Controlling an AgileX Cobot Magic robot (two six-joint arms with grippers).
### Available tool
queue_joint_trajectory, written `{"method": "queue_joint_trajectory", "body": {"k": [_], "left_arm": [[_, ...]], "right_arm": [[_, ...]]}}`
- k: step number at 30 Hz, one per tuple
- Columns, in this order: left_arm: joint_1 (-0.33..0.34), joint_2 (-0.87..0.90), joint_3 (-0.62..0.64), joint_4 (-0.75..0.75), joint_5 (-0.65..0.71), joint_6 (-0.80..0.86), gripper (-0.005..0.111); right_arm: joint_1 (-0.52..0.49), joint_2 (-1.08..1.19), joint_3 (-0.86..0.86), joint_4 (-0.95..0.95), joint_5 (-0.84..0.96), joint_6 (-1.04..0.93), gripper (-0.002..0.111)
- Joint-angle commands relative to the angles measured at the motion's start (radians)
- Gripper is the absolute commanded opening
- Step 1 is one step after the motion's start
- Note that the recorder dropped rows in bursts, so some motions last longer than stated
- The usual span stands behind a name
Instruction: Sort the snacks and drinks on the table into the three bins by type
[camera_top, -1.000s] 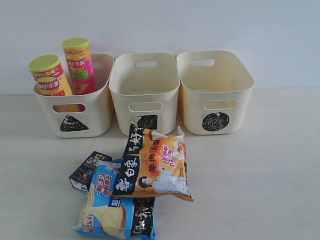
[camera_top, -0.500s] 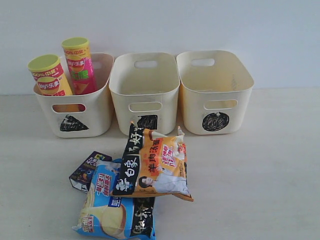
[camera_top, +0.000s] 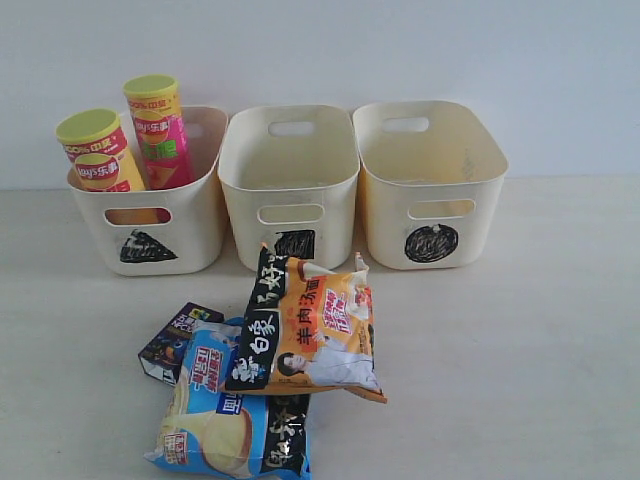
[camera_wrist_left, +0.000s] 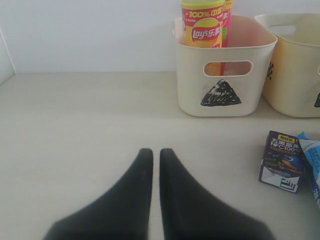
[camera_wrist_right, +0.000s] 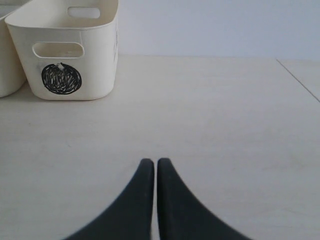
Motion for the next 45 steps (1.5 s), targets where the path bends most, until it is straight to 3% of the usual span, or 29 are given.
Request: {"method": "queue_joint_trajectory", "body": {"k": [1, 8, 15, 20, 32, 39, 45], "left_arm": [[-0.001, -0.004, 0.003, -0.007, 0.000, 0.006, 0.004], [-0.001, -0.004, 0.003, -0.004, 0.000, 0.006, 0.004], [-0.001, -0.004, 0.003, -0.004, 0.000, 0.006, 0.004], [-0.001, -0.004, 0.003, -0.004, 0.000, 0.006, 0.004], [-0.001, -0.004, 0.003, -0.004, 0.000, 0.006, 0.004], [-0.001, -0.004, 0.003, -0.004, 0.000, 0.006, 0.004], [-0.001, -0.004, 0.003, -0.004, 0.000, 0.006, 0.004]], "right_arm": [[-0.002, -0.004, 0.004, -0.011, -0.050, -0.009, 0.000], [-0.002, -0.004, 0.004, 0.007, -0.338, 0.000, 0.000], [-0.002, -0.004, 0.004, 0.037, -0.686, 0.267, 0.000], [-0.002, 0.096, -0.130, -0.034, -0.644, 0.293, 0.000], [-0.002, 0.693, -0.551, -0.159, -0.530, 0.301, 0.000], [-0.002, 0.931, -0.629, -0.207, -0.529, 0.301, 0.000], [0.000, 1.046, -0.574, -0.285, -0.671, 0.301, 0.000]]}}
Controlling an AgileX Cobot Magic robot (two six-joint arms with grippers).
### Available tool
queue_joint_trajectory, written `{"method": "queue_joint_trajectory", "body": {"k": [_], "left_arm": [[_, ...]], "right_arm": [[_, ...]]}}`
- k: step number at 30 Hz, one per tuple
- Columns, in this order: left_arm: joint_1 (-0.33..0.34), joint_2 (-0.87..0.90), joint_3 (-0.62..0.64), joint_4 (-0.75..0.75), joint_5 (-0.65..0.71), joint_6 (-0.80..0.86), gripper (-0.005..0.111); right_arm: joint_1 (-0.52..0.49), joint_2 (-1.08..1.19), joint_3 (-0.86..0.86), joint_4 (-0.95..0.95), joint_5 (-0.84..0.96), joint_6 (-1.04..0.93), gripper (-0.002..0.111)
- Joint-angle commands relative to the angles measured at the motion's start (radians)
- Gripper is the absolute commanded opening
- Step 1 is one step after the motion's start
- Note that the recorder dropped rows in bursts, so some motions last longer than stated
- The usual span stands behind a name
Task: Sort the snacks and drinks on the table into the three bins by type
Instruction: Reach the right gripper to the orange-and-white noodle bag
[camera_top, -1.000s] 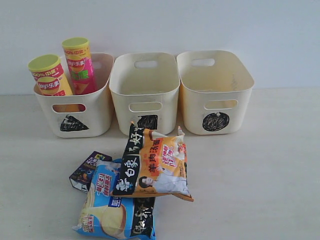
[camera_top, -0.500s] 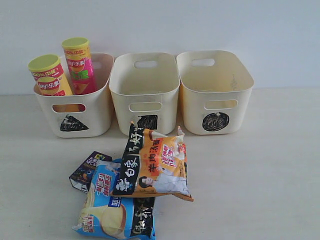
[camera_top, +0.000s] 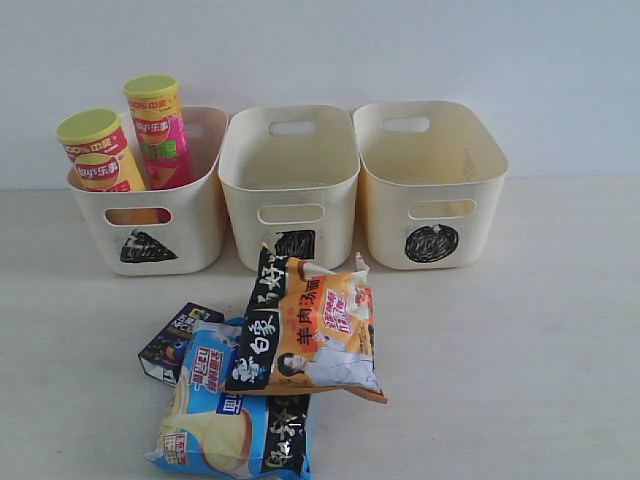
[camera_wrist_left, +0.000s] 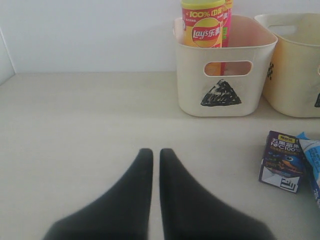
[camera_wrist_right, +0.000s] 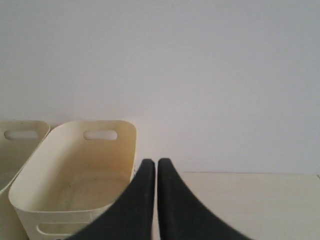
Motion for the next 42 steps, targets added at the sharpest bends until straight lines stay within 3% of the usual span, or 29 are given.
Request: {"method": "queue_joint_trajectory", "body": {"k": [1, 4, 9, 13, 16, 17, 22, 26, 33, 37, 42], "left_arm": [[-0.001, -0.004, 0.003, -0.004, 0.000, 0.004, 0.004], [-0.001, -0.004, 0.003, -0.004, 0.000, 0.004, 0.004], [-0.001, -0.004, 0.003, -0.004, 0.000, 0.004, 0.004], [-0.001, -0.004, 0.003, -0.004, 0.000, 0.004, 0.004], [-0.001, -0.004, 0.003, -0.004, 0.000, 0.004, 0.004], [-0.001, -0.004, 0.003, -0.004, 0.000, 0.004, 0.004], [-0.001, -0.004, 0.003, -0.004, 0.000, 0.004, 0.004], [-0.001, -0.004, 0.003, -0.004, 0.000, 0.004, 0.004], [-0.001, -0.004, 0.003, -0.004, 0.000, 0.004, 0.004], [-0.001, -0.004, 0.003, -0.004, 0.000, 0.004, 0.004], [-0.001, -0.004, 0.003, -0.004, 0.000, 0.004, 0.004]], "right_arm": [[0.006, 0.060, 0.064, -0.041, -0.158, 0.002, 0.000], [0.067, 0.135, 0.150, -0.041, -0.305, -0.031, 0.000], [0.188, 0.319, 0.155, -0.041, -0.317, -0.038, 0.000], [0.261, 0.520, 0.149, -0.100, -0.315, 0.111, 0.000], [0.262, 0.556, 0.084, -0.394, -0.185, 0.425, 0.000], [0.262, 0.556, 0.047, -0.572, -0.093, 0.584, 0.000], [0.262, 0.556, -0.015, -1.098, -0.043, 1.081, 0.000], [0.262, 0.556, -0.048, -1.337, 0.017, 1.234, 0.000], [0.262, 0.556, -0.070, -1.356, 0.425, 1.087, 0.000], [0.256, 0.556, -0.072, -1.297, 0.502, 0.955, 0.000], [0.257, 0.556, -0.118, -0.958, 0.695, 0.451, 0.000]]}}
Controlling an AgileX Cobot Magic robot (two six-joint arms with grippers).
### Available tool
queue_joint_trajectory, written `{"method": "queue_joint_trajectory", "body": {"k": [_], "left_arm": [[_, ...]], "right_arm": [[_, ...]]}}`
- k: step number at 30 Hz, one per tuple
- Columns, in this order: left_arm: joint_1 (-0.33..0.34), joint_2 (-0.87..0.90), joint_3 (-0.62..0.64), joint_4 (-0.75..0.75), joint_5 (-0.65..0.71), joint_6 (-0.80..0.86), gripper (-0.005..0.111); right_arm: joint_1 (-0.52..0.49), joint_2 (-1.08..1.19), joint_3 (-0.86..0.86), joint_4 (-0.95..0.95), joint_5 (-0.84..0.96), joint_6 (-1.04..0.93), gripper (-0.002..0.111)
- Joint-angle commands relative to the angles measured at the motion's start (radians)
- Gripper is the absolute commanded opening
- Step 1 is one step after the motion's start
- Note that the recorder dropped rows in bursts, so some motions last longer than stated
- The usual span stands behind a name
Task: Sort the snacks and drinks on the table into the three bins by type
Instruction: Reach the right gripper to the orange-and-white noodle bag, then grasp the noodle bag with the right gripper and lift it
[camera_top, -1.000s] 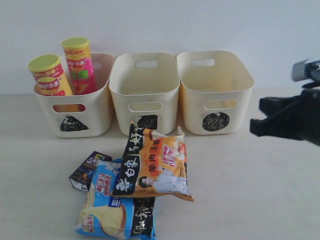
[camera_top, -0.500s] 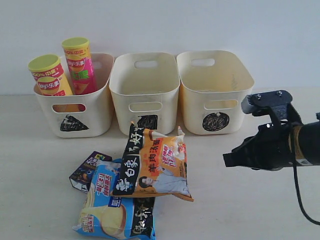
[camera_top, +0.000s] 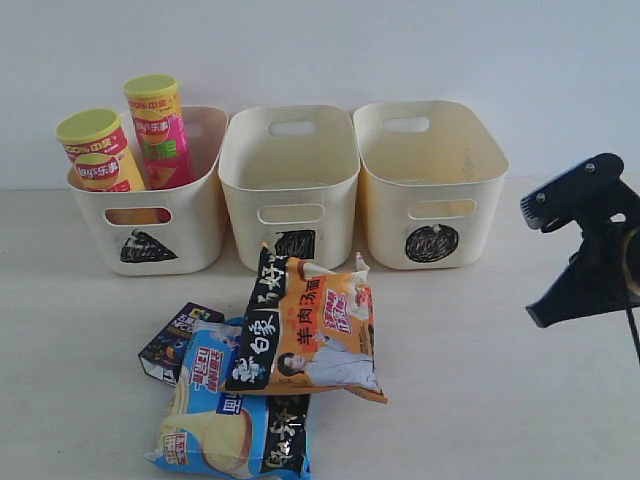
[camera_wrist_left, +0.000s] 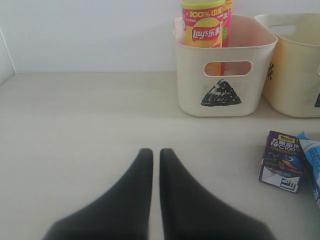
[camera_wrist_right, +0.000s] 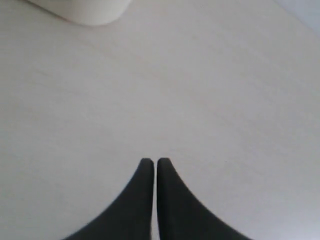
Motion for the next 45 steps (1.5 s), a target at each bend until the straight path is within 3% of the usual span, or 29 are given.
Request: {"method": "queue_joint_trajectory", "body": {"k": [1, 4, 8, 18, 22, 25, 27, 29, 30, 31, 32, 34, 40, 45], "left_arm": [[-0.001, -0.004, 0.003, -0.004, 0.000, 0.004, 0.004], [-0.001, -0.004, 0.003, -0.004, 0.000, 0.004, 0.004], [-0.001, -0.004, 0.003, -0.004, 0.000, 0.004, 0.004], [-0.001, -0.004, 0.003, -0.004, 0.000, 0.004, 0.004], [-0.001, -0.004, 0.003, -0.004, 0.000, 0.004, 0.004], [-0.001, -0.004, 0.003, -0.004, 0.000, 0.004, 0.004], [-0.001, -0.004, 0.003, -0.004, 0.000, 0.004, 0.004], [-0.001, -0.004, 0.003, -0.004, 0.000, 0.004, 0.004], [-0.001, -0.004, 0.003, -0.004, 0.000, 0.004, 0.004], [-0.001, -0.004, 0.003, -0.004, 0.000, 0.004, 0.004], [-0.001, -0.004, 0.003, -0.004, 0.000, 0.004, 0.004], [-0.001, -0.004, 0.003, -0.004, 0.000, 0.004, 0.004], [-0.001, -0.004, 0.003, -0.004, 0.000, 0.004, 0.004], [-0.001, -0.004, 0.003, -0.004, 0.000, 0.004, 0.004]], "right_arm": [[-0.001, -0.002, -0.060, 0.276, 0.255, -0.484, 0.000], [-0.001, -0.002, -0.104, 0.316, 0.515, -0.646, 0.000], [-0.001, -0.002, -0.133, 0.479, 0.691, -0.900, 0.000], [-0.018, 0.000, -0.189, 1.590, 0.411, -1.498, 0.000], [-0.132, 0.022, -0.192, 2.160, 0.467, -1.914, 0.000], [-0.214, 0.061, -0.192, 2.432, 0.560, -2.093, 0.000], [-0.230, 0.097, -0.192, 2.511, 0.595, -2.164, 0.000], [-0.225, 0.150, -0.192, 2.564, 0.595, -2.220, 0.016], [-0.225, 0.187, -0.192, 2.633, 0.599, -2.251, 0.040], [-0.225, 0.200, -0.192, 2.677, 0.607, -2.264, 0.052], [-0.225, 0.227, -0.194, 2.750, 0.628, -2.302, 0.081], [-0.201, 0.256, -0.198, 2.810, 0.651, -2.309, 0.097], [-0.064, 0.300, -0.208, 2.864, 0.464, -2.366, 0.093], [-0.019, 0.353, -0.254, 2.895, 0.494, -2.335, 0.093]]}}
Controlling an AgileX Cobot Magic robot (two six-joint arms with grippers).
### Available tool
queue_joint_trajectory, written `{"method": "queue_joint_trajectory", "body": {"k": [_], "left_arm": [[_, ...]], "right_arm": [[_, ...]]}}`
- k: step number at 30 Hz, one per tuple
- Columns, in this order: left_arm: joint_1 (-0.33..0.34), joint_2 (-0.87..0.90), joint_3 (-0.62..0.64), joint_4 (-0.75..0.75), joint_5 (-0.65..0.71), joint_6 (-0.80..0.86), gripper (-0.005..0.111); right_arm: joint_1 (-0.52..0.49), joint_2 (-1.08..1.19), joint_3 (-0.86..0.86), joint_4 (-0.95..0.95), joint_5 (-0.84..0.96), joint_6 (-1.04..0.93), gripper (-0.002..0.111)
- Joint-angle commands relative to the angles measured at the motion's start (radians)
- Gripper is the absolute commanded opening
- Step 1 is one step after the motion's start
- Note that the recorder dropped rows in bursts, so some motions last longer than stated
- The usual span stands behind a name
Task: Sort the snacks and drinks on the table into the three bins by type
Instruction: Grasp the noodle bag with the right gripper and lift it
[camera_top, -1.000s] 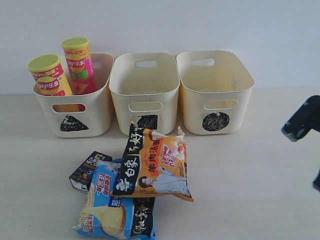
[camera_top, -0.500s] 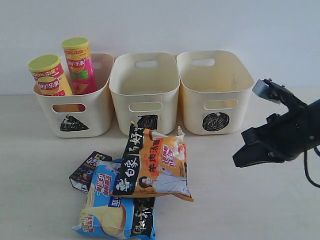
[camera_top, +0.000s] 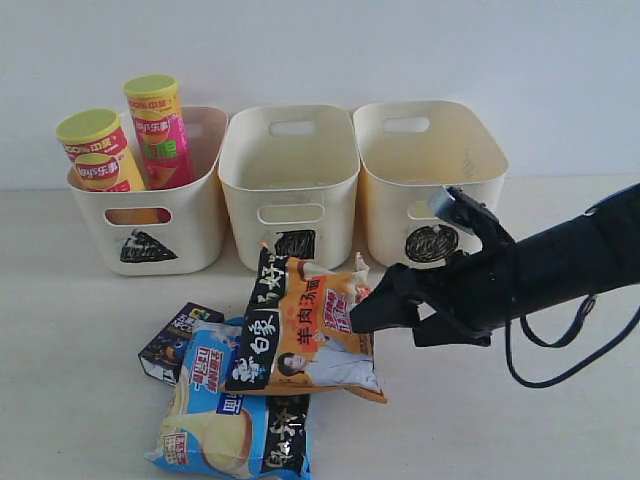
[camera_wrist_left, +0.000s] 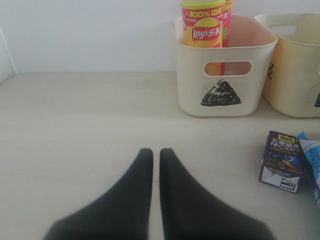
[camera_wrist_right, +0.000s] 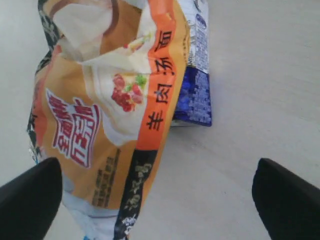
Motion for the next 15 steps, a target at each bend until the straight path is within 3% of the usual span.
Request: {"method": "queue_joint_trajectory", "body": {"k": [1, 15], "left_arm": [[-0.001, -0.004, 0.003, -0.004, 0.000, 0.004, 0.004], [-0.001, -0.004, 0.003, -0.004, 0.000, 0.004, 0.004]], "right_arm": [[0.043, 0.047, -0.041, 0.051, 0.006, 0.012, 0.093], [0.151, 0.134, -0.133, 0.118, -0.013, 0.020, 0.093]]}}
